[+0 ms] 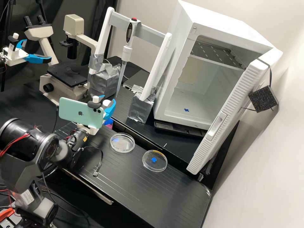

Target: Open the bottle

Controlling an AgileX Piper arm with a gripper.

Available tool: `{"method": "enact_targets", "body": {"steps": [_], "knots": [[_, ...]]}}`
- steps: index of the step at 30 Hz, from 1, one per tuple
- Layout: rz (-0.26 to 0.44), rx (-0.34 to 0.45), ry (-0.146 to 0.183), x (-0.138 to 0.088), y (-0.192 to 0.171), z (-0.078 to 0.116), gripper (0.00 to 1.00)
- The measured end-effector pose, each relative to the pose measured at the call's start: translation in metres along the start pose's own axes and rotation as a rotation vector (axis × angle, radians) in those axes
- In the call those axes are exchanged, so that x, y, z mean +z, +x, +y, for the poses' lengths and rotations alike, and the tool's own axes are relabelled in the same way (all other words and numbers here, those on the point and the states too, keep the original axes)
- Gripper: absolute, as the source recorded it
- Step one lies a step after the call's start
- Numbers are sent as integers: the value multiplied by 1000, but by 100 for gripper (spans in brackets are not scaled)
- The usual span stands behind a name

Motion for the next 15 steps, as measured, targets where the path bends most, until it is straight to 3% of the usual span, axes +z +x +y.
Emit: {"method": "enact_targets", "body": {"steps": [7, 15], "knots": [[12, -37, 40, 2, -34, -3, 0], [40, -63, 31, -1, -46, -7, 0]]}}
